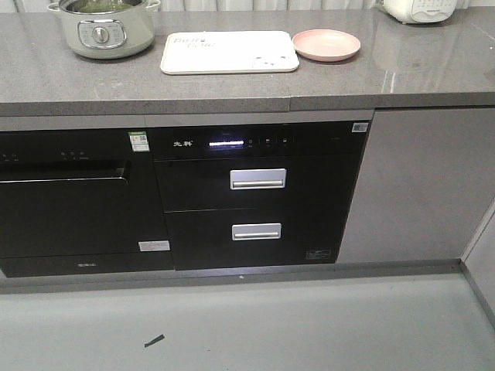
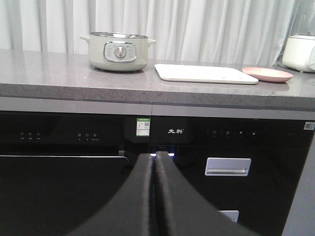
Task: Transfer vegetables to tray and serve
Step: 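Continue driving closer and align the base with the tray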
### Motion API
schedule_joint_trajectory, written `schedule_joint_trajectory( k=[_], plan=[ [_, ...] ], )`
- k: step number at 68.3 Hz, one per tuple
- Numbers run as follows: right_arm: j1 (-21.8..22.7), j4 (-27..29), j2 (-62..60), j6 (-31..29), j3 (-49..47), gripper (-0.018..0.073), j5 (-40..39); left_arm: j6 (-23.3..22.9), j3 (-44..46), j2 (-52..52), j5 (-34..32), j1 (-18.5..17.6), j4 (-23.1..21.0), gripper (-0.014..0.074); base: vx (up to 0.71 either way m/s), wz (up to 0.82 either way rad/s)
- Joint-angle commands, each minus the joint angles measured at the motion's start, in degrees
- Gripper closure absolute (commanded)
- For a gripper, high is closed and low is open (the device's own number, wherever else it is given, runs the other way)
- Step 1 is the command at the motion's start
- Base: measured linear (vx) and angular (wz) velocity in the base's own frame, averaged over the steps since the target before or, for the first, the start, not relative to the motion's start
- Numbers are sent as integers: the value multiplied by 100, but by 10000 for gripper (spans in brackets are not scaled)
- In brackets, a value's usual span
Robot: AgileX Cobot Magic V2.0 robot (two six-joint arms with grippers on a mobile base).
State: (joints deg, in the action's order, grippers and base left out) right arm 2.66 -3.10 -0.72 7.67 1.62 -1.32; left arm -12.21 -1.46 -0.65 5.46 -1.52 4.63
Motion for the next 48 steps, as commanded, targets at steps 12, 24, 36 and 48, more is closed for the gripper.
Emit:
schedule_joint_trajectory(
  k=[12,24,36,48],
  plan=[
    [17,-50,-27,3,84,562,-426,-60,-146,-80,-445,0,0,602,9,3],
    [17,-50,-27,3,84,562,-426,-60,-146,-80,-445,0,0,602,8,3],
    [17,-50,-27,3,84,562,-426,-60,-146,-80,-445,0,0,602,7,3],
    [17,-50,-27,3,84,562,-426,-60,-146,-80,-445,0,0,602,7,3]
  ],
)
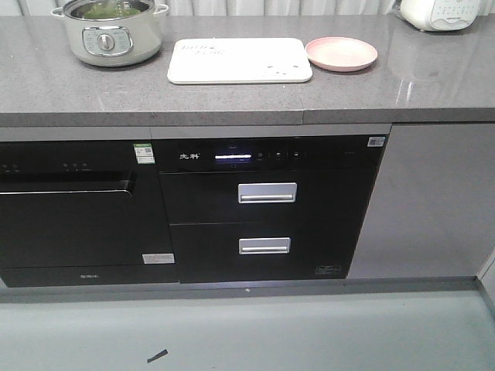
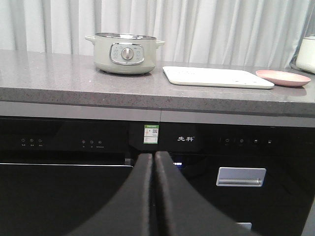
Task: Transfer vegetables to tray and serve
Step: 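Continue driving closer and align the base with the tray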
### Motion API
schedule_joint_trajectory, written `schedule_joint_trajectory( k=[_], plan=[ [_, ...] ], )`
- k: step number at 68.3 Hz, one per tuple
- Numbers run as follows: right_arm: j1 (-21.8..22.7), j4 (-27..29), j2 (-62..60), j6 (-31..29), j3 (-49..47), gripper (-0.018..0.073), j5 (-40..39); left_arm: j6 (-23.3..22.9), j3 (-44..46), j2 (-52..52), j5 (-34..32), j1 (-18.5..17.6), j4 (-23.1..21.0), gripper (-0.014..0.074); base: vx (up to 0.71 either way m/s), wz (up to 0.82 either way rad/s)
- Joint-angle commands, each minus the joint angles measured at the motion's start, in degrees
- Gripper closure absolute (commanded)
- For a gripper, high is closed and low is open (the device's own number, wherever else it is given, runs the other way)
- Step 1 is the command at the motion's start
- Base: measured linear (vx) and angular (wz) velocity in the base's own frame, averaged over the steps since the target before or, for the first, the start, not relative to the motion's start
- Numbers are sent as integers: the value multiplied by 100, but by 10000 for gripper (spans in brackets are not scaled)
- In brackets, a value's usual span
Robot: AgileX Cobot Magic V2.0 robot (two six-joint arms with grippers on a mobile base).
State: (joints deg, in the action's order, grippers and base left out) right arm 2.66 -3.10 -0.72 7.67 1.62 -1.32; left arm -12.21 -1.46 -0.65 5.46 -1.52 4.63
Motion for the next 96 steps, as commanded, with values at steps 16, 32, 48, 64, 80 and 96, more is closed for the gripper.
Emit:
schedule_joint_trajectory(
  k=[16,32,48,64,80,96],
  plan=[
    [17,-50,-27,3,84,562,-426,-60,-146,-80,-445,0,0,602,6,3],
    [17,-50,-27,3,84,562,-426,-60,-146,-80,-445,0,0,602,6,3],
    [17,-50,-27,3,84,562,-426,-60,-146,-80,-445,0,0,602,7,3],
    [17,-50,-27,3,84,562,-426,-60,-146,-80,-445,0,0,602,8,3],
    [17,-50,-27,3,84,562,-426,-60,-146,-80,-445,0,0,602,9,3],
    [17,-50,-27,3,84,562,-426,-60,-146,-80,-445,0,0,602,11,2]
  ],
)
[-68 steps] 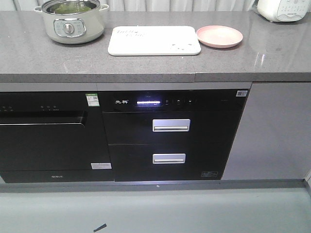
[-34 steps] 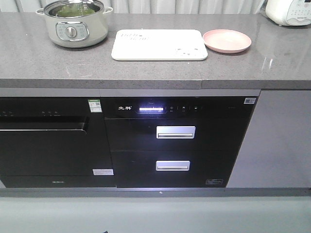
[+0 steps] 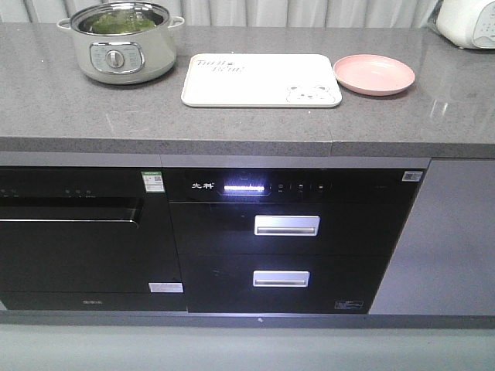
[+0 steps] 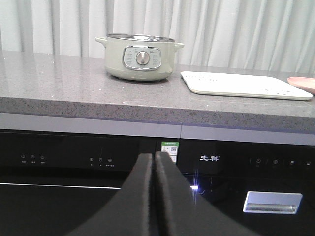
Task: Transfer vegetables to tray and serve
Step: 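Continue driving closer and align the base with the tray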
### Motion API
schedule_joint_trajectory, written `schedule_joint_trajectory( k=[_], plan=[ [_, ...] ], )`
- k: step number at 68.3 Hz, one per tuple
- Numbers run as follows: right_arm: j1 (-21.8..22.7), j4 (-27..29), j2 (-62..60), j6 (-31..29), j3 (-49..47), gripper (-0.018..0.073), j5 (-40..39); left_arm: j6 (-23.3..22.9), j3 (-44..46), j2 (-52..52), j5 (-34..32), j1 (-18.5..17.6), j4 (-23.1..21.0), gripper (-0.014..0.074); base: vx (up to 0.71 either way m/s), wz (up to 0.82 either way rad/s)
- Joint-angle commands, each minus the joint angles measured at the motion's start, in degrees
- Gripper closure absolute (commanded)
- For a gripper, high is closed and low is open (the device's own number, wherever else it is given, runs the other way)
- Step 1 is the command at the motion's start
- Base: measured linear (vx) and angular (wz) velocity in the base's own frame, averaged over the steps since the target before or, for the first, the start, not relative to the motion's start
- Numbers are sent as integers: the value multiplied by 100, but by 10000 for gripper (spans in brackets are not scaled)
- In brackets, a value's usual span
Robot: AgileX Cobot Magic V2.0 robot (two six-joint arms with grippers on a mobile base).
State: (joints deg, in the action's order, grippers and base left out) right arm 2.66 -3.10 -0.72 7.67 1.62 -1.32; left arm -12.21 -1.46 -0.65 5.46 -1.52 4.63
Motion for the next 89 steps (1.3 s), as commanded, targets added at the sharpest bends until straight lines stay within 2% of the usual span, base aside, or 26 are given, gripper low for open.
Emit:
schedule_joint_trajectory(
  k=[1,89],
  plan=[
    [17,-50,-27,3,84,562,-426,-60,-146,-80,-445,0,0,602,11,1],
    [17,-50,-27,3,84,562,-427,-60,-146,-80,-445,0,0,602,11,-2]
  ],
)
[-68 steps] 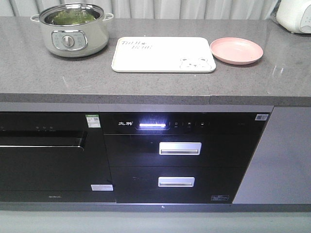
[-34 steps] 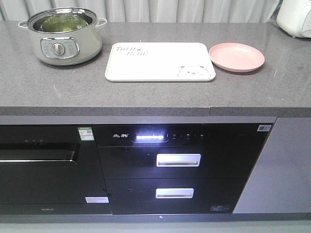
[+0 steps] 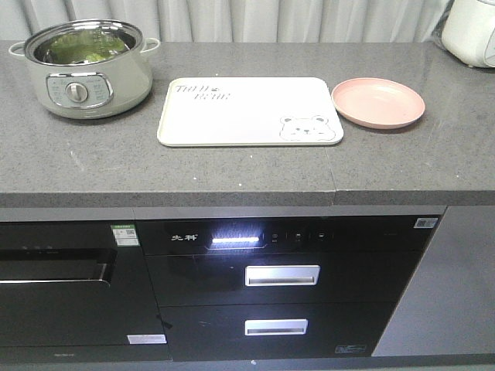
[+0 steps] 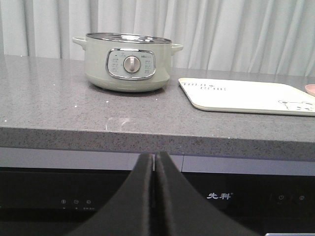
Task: Transfer vegetables to tray and serve
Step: 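Continue driving closer and align the base with the tray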
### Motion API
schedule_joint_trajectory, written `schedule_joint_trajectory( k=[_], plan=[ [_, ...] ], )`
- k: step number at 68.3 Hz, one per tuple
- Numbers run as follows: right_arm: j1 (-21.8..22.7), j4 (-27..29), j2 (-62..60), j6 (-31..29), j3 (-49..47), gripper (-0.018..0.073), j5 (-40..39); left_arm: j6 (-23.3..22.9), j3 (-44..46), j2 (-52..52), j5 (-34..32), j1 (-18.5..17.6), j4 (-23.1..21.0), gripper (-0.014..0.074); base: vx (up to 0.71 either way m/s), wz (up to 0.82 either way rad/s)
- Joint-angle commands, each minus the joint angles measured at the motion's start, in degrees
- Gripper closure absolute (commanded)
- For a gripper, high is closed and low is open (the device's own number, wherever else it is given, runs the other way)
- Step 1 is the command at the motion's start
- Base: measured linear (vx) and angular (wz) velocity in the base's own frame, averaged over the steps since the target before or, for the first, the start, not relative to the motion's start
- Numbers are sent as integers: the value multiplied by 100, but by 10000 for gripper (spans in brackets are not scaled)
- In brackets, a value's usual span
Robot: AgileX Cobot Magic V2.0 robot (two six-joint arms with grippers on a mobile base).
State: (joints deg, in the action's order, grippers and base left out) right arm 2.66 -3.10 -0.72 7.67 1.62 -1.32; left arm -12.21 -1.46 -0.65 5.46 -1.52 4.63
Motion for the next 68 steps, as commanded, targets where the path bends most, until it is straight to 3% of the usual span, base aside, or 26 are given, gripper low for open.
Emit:
schedule_joint_trajectory(
  k=[1,68],
  plan=[
    [17,-50,-27,3,84,562,-427,-60,-146,-80,-445,0,0,602,9,-2],
    [17,-50,-27,3,84,562,-427,-60,-146,-80,-445,0,0,602,8,-2]
  ],
)
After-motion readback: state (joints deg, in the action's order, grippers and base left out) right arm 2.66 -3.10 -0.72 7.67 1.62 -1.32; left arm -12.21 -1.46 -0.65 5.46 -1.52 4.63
